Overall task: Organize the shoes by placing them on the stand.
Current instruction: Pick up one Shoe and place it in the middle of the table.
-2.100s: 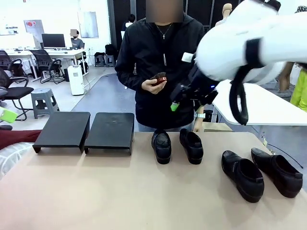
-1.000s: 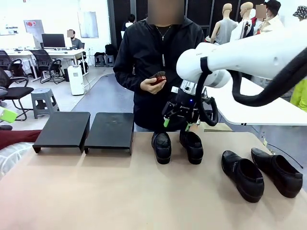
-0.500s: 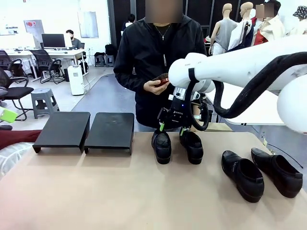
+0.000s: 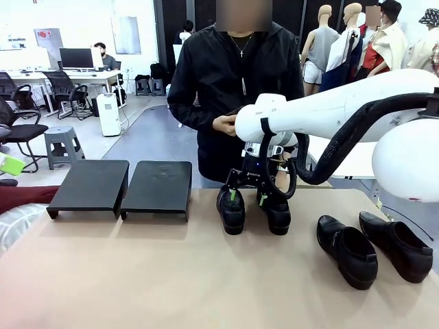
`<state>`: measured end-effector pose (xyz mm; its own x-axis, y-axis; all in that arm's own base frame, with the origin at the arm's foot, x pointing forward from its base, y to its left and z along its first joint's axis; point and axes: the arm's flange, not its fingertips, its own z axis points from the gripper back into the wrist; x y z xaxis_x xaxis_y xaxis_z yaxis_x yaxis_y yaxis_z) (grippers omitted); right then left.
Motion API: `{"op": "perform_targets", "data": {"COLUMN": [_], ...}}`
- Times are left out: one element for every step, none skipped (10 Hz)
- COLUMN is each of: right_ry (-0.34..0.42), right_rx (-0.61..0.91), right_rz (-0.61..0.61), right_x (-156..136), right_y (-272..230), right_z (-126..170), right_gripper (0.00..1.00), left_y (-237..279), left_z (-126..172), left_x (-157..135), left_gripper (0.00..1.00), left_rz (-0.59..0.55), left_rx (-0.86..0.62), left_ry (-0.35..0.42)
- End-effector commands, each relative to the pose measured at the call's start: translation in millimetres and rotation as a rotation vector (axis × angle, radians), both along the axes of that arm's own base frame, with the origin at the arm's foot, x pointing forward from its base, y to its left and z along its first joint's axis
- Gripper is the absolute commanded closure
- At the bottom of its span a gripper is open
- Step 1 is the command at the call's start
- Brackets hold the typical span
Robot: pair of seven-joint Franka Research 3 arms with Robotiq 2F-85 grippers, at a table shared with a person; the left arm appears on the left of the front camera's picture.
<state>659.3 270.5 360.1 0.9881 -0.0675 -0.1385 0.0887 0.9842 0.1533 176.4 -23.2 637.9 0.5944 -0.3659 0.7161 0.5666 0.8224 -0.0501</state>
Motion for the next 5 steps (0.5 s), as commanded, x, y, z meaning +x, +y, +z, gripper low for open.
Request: {"op": "perform_targets", "data": {"right_ry": [-0.043,-0.048,-0.059,-0.066,-0.079], "right_rx": [-0.047,-0.045,-0.030,-0.044,-0.067], "right_rz": [0.012,0.037,0.049,0.039,0.025], "right_x": [5,5,5,6,7], "right_y": [9,13,15,16,16], "right_z": [1,-3,-5,-8,-11], "right_gripper": [0.00,0.59,1.00,1.00,1.00], "left_y": [0,0,0,0,0], "left_z": [-1,-1,-1,-1,-1], "left_x": [1,1,1,1,1], "left_gripper": [0.00,0.00,0.00,0.00,0.00], "left_rz": [-0.005,-0.005,-0.005,-0.005,-0.005], "left_rx": [-0.010,-0.010,-0.010,-0.010,-0.010], "left_ry": [-0.006,-0.006,-0.006,-0.006,-0.006]}}
